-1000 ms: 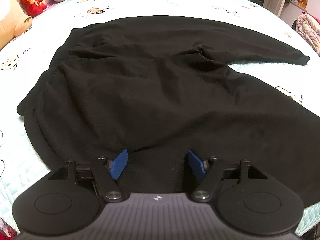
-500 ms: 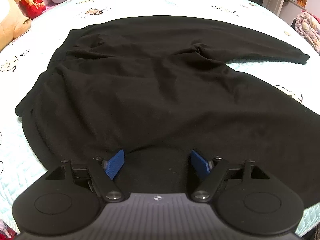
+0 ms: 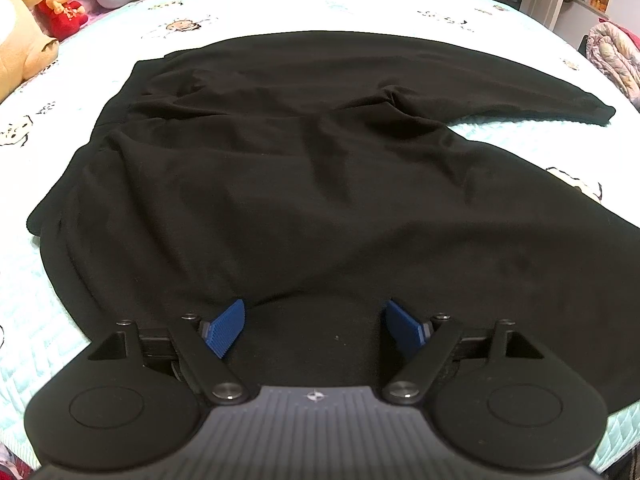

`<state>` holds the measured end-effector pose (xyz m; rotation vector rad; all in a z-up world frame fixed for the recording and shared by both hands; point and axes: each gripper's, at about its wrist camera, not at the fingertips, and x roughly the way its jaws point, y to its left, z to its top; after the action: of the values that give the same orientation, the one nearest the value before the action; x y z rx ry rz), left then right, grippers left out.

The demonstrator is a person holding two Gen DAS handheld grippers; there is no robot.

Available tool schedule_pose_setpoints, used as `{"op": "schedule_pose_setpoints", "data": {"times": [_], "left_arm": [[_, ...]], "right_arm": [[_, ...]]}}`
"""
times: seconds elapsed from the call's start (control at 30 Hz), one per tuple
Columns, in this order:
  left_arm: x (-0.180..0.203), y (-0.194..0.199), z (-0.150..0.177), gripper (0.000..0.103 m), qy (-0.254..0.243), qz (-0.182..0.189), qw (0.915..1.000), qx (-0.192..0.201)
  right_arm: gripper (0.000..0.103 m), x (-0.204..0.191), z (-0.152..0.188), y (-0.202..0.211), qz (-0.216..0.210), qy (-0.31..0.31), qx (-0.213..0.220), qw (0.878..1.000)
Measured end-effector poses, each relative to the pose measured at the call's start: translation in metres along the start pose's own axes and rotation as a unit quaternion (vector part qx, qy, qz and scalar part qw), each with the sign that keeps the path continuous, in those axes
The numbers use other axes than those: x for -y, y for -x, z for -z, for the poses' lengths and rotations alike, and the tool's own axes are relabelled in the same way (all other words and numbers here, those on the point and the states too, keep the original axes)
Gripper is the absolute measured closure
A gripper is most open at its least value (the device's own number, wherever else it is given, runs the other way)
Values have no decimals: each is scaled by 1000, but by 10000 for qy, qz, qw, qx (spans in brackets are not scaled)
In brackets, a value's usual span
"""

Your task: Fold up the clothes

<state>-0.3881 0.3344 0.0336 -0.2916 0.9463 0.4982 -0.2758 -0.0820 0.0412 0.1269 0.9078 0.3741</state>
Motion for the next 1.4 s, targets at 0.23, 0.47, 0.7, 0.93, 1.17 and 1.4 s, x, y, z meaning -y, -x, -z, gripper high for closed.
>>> {"op": "schedule_pose_setpoints", "data": {"times": [0.23,0.47,0.7,0.93,1.17,1.4], "left_arm": [[0,-4,-5,10,12,102,9998,-149],[1,-8,-9,1,-91,339,9988,-328],[-11,-3,-12,1,244,611,9967,-470],[-25,5,-3,5,604,878,9940,-261],[-14,26,1,41,631,966,9933,-54],[64,41,9,42,-565,1668,9843,68]], "right_arm": [[66,-6,-9,-10,326,-243,-73,9991],[65,-85,-19,-33,-1246,-103,-482,9910],[65,-167,2,-76,-2945,-600,-1393,9435],[83,-165,31,-96,-2856,-477,-1684,9422],[68,-111,11,-32,-1946,179,-1039,9752],[69,-50,32,-27,-1358,246,-601,9886]]}}
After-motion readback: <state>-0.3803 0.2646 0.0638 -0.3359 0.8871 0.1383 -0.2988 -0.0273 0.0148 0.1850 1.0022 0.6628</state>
